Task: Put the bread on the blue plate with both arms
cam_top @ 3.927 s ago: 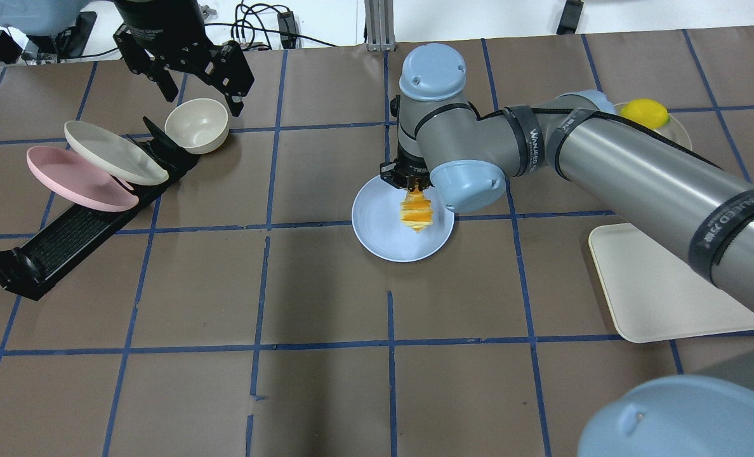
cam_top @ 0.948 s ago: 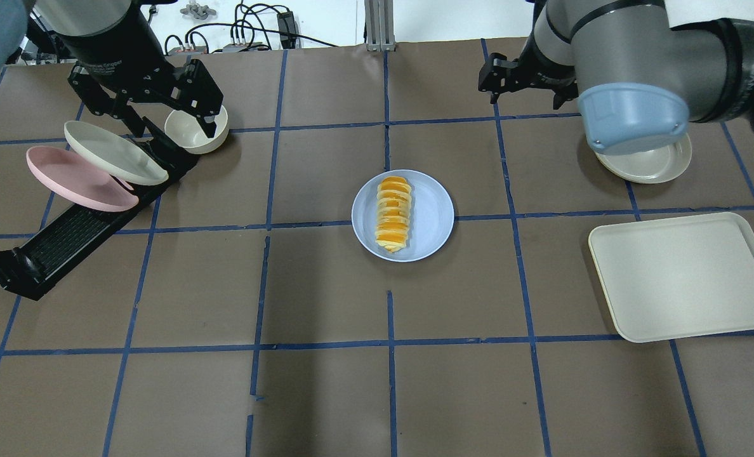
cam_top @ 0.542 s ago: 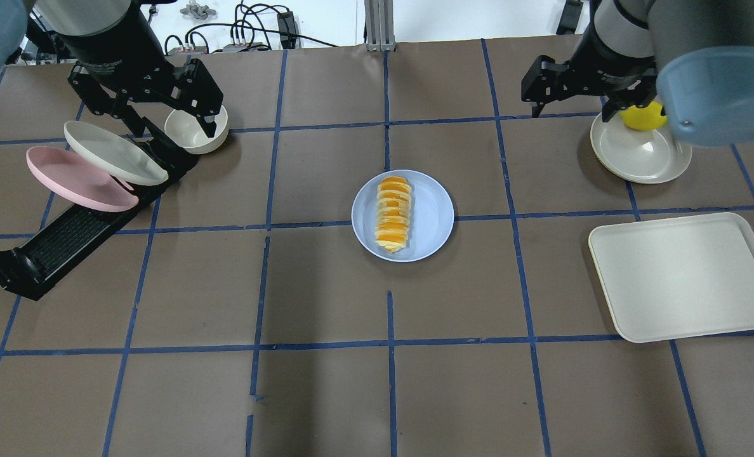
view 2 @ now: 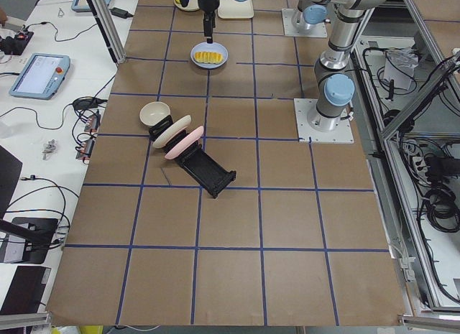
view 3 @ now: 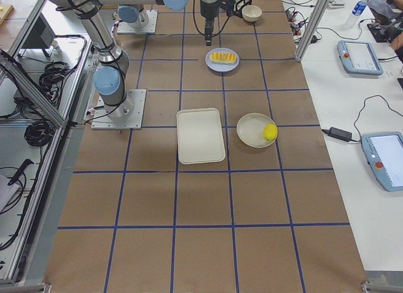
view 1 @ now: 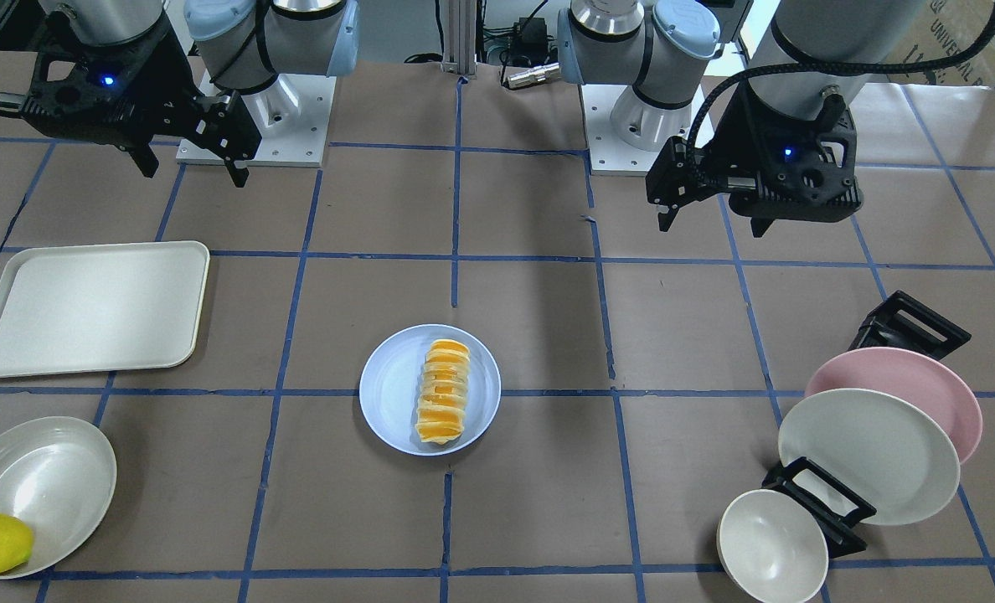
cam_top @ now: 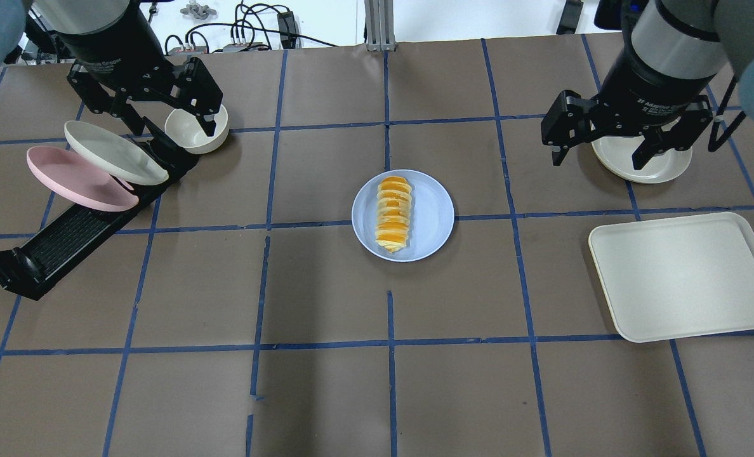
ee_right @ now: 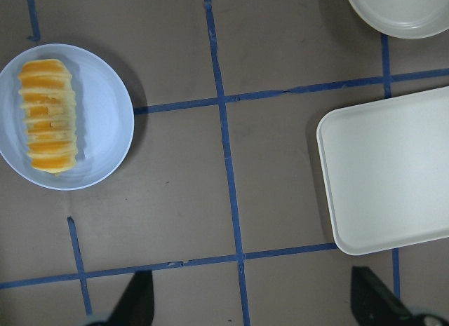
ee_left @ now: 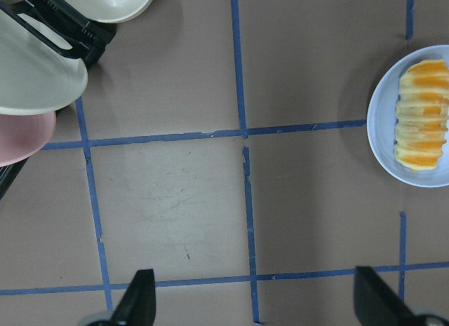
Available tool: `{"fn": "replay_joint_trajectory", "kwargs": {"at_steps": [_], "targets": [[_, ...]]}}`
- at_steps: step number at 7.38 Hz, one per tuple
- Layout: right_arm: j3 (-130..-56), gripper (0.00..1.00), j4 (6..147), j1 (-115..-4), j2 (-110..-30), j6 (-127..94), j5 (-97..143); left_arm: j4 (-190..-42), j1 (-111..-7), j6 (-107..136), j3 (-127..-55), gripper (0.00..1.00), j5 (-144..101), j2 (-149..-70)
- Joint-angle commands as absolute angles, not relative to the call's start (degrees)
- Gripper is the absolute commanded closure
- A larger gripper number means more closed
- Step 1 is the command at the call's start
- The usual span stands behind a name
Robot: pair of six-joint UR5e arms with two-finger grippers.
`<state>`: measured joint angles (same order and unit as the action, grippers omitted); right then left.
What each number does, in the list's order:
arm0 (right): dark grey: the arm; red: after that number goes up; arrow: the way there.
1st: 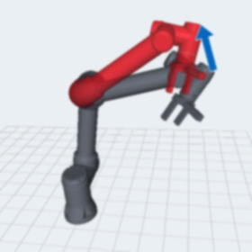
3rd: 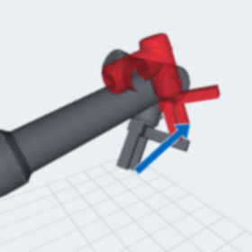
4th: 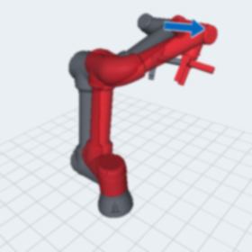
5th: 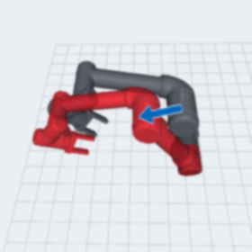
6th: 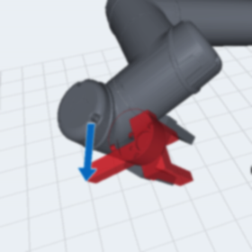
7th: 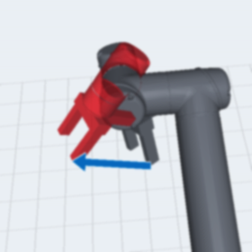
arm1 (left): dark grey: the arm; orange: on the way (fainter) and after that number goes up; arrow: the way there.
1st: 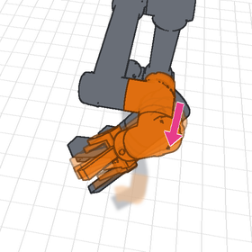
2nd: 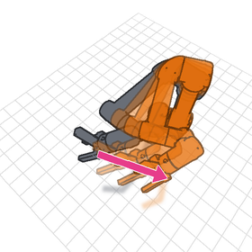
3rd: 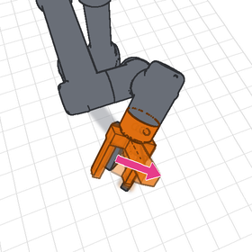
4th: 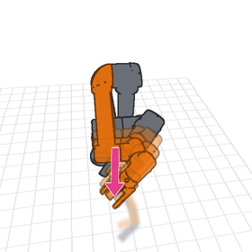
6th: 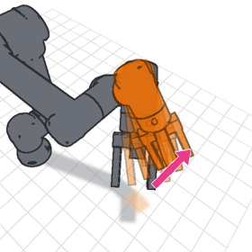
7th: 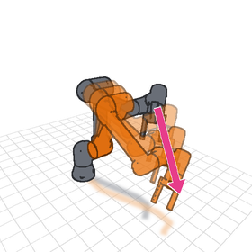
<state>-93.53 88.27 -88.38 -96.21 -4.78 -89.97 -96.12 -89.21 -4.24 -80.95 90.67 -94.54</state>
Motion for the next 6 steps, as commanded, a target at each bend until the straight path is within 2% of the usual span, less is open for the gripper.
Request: {"fn": "replay_joint_trajectory", "kwargs": {"at_steps": [1, 6], "targets": [[-91.42, 0.0, 87.54, -88.5, -95.63, -4.14, -89.91, -96.07, -89.21, -4.31, -80.86, 0.0, 90.62, -94.48], [-90.79, 0.0, 87.27, -88.68, -94.66, -4.13, -90.7, -96.15, -89.21, -4.31, -80.95, 0.0, 90.62, -94.57]]}}
